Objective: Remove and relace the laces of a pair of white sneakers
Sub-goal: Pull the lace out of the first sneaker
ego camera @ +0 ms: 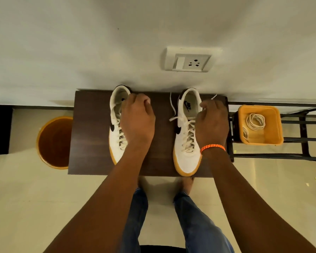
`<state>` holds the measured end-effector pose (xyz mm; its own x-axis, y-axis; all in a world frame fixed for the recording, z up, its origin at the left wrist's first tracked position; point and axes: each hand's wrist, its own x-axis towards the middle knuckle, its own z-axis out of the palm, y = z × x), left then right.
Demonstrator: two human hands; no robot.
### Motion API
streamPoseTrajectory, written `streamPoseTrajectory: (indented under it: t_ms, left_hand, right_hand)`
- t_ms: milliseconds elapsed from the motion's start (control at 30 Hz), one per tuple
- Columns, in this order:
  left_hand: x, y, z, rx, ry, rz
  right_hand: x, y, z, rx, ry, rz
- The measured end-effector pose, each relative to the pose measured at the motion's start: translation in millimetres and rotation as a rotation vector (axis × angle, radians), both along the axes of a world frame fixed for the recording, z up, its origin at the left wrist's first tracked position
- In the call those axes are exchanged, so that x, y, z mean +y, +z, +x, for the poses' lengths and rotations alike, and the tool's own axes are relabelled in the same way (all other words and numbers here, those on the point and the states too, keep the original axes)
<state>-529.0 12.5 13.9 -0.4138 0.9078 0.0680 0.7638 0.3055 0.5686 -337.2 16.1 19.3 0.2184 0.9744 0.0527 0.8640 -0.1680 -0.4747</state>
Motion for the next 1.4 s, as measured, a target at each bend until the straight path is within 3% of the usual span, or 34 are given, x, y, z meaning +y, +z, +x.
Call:
streamPoseTrajectory:
  t_ms: [100, 200, 267, 400, 467, 533, 633, 767, 867, 933, 1067, 1200, 1300, 1400]
  left_hand:
    - [-17, 2, -33, 0.11, 0.187, -0.055]
    - [-31, -9, -61, -0.037, 0.295, -0.213]
    - [-37, -17, -75, -0.178, 0.316, -0.249]
    - [-41, -14, -90, -0.297, 0.294, -0.19]
    - [-39, -14, -98, -0.353, 0.299, -0.189]
    - [-35, -18, -107, -0.523, 0.335, -0.211]
    - [-32, -17, -115, -0.856, 0.391, -0.202]
    - [-32, -11, -127, -1.113, 0.379, -0.18]
    - [-23, -3, -142, -1.052, 0.45, -0.156]
    - [-14, 1, -158, -0.934, 0.507, -0.091]
    - [2, 1, -196, -0.715, 0.502, 0.027]
    - [11, -8, -203, -0.658, 0.363, -0.072]
    - [11, -22, -193, -0.684, 0.226, -0.262]
    - [4, -32, -178, -0.723, 0.112, -0.558]
  right_hand:
    - [-1, 4, -52, 0.243, 0.206, 0.035]
    - [-5, -1, -104, 0.392, 0.405, -0.053]
    - [-10, -8, -135, 0.339, 0.494, -0.143]
    - [-16, -25, -168, 0.01, 0.523, -0.211]
    - [-13, -26, -174, -0.016, 0.497, -0.197]
    - [-9, -26, -177, 0.005, 0.504, -0.164]
    - [-7, -27, -177, 0.202, 0.485, -0.139]
    - [-3, -20, -173, 0.524, 0.345, -0.151]
    - [7, 5, -168, 0.905, 0.166, -0.166]
    - [18, 25, -160, 0.97, 0.074, -0.093]
    - [39, 49, -146, 0.992, 0.012, 0.016]
    - [46, 42, -140, 0.91, 0.002, -0.008]
    - [39, 11, -143, 0.692, -0.005, -0.109]
    - [24, -24, -140, 0.281, 0.069, -0.344]
